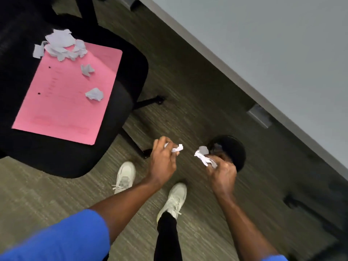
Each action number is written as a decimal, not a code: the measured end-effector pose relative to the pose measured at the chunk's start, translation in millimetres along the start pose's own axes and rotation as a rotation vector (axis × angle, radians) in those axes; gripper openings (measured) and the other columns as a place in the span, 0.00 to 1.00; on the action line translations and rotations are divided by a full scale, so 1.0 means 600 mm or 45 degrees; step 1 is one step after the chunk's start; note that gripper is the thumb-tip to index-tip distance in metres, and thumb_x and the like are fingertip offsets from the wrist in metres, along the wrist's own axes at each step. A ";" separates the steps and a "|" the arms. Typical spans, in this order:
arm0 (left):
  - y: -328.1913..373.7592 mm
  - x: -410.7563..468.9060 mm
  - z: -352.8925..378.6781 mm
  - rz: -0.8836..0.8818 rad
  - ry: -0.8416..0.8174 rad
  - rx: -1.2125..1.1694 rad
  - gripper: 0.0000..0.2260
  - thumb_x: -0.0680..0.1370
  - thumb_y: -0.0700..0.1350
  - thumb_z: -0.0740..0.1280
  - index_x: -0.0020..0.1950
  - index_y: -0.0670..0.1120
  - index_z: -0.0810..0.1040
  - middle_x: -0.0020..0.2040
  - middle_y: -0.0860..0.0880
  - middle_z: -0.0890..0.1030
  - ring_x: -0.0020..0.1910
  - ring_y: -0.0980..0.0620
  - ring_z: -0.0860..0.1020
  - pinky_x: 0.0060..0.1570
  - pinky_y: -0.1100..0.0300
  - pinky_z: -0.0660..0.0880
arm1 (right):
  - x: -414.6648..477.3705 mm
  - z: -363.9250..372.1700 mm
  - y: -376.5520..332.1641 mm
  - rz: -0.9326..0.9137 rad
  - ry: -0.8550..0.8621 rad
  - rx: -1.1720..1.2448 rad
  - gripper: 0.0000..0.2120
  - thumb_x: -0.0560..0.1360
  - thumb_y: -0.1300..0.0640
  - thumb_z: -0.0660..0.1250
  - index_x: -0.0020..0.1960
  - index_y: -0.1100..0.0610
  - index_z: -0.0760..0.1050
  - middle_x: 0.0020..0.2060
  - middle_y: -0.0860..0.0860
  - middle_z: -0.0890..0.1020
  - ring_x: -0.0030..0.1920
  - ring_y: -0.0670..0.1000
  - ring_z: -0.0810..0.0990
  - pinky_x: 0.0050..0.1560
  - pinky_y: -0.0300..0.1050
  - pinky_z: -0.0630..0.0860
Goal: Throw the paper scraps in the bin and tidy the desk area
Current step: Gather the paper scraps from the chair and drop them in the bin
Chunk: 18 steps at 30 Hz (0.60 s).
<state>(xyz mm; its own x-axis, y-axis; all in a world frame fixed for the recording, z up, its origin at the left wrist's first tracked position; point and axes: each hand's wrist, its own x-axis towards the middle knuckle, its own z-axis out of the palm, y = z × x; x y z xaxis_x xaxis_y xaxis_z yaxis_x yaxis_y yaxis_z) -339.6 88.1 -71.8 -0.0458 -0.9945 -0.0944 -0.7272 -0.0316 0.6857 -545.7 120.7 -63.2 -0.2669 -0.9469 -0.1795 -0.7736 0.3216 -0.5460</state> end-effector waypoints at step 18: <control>0.145 0.003 0.382 -0.341 -0.319 -0.168 0.05 0.77 0.41 0.75 0.49 0.41 0.89 0.52 0.37 0.87 0.54 0.38 0.85 0.53 0.52 0.78 | 0.069 -0.001 0.322 0.214 0.108 -0.130 0.09 0.76 0.57 0.76 0.40 0.61 0.86 0.37 0.63 0.86 0.38 0.65 0.85 0.37 0.49 0.71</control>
<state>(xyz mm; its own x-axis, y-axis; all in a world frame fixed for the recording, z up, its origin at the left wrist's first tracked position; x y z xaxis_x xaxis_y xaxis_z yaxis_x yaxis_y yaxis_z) -560.0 106.7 -177.4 -0.0437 -0.8947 -0.4446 -0.6427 -0.3155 0.6981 -706.8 143.4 -175.6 -0.4412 -0.8772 -0.1895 -0.7670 0.4782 -0.4278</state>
